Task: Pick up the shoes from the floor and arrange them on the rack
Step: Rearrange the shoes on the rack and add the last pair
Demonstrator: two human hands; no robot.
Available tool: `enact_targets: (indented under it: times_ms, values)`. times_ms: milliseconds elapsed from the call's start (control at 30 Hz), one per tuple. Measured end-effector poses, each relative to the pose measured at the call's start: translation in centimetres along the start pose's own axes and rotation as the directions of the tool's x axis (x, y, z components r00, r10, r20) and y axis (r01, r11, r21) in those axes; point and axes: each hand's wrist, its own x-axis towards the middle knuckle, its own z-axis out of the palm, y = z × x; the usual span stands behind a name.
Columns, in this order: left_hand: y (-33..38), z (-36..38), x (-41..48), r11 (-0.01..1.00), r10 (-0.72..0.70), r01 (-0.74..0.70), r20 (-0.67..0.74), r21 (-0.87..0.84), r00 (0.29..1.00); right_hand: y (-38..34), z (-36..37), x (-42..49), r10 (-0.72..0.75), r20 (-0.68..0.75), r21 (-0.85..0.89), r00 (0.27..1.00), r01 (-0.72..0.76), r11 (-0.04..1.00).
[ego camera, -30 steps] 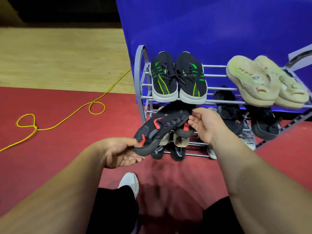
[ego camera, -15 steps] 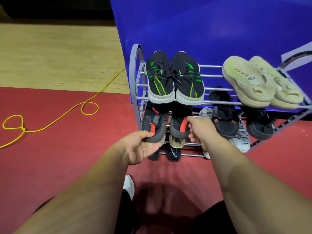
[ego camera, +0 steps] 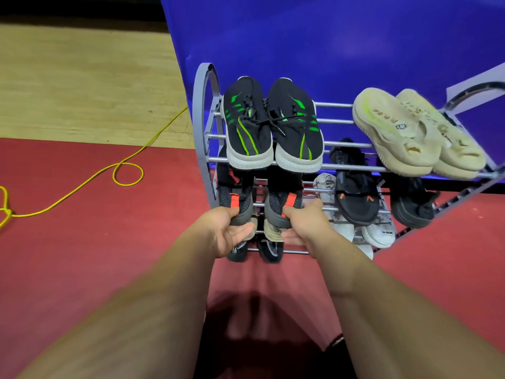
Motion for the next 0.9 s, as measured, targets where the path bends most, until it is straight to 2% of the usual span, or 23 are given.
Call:
enact_targets:
  times_ms: [67,200,400,900]
  values:
    - [0.2,0.1,0.1,0.999,0.023,-0.023,-0.015,0.032,1.000,-0.1,0.4,-0.2,-0.038,-0.003,-0.016,0.999,0.038,0.999]
    - [0.1,0.7,0.1,0.995,0.048,-0.047,-0.011,0.090,0.999,-0.2,1.3,-0.2,-0.066,0.014,0.082,0.998,0.064,0.995]
    - [0.1,1.4,0.7,0.990,0.075,-0.071,-0.030,0.124,0.997,-0.2,1.8,0.5,-0.039,-0.008,0.166,0.999,0.040,0.985]
    - [-0.3,3.1,1.1,0.985,0.065,-0.064,-0.002,0.161,0.998,-0.3,0.4,1.4,-0.023,-0.035,0.214,0.999,0.030,0.976]
